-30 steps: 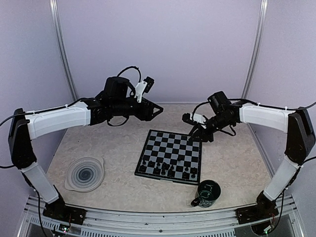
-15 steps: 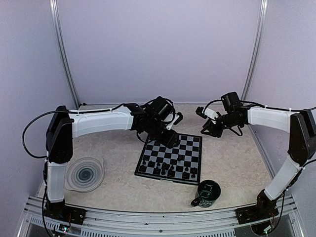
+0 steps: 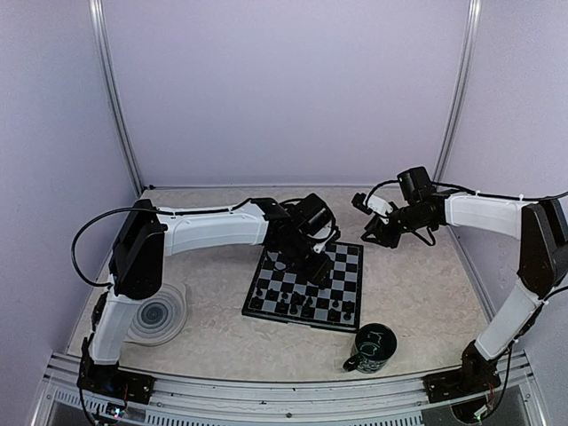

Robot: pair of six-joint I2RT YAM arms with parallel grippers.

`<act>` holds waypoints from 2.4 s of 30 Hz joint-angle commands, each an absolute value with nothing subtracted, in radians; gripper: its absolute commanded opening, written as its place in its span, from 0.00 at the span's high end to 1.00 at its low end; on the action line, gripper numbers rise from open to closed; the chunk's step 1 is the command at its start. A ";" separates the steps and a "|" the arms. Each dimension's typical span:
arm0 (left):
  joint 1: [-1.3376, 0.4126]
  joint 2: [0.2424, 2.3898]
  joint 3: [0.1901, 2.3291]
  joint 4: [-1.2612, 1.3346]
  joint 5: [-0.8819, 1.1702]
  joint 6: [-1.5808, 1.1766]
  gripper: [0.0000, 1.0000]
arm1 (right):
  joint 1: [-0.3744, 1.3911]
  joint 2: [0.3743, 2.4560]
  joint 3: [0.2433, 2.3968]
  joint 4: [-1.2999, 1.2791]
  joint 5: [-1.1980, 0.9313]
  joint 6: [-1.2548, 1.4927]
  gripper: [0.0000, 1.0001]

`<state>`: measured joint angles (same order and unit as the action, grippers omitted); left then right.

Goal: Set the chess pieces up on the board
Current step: Pick up the knight from the chessboard, then pass from the left arm to the right

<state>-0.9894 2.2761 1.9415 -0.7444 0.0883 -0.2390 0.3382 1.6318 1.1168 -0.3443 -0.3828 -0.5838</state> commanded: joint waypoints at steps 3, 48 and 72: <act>-0.997 2.334 1.999 -0.786 0.082 -0.238 0.49 | 0.333 1.619 1.108 -0.332 -0.384 -0.595 0.68; -0.992 1.907 1.503 -0.134 -0.065 -0.066 0.80 | 0.287 1.836 1.475 -0.767 -1.084 -0.378 0.63; -1.027 1.914 1.534 -0.152 -0.094 -0.014 0.81 | 0.372 1.983 1.552 -0.799 -1.359 -0.279 0.61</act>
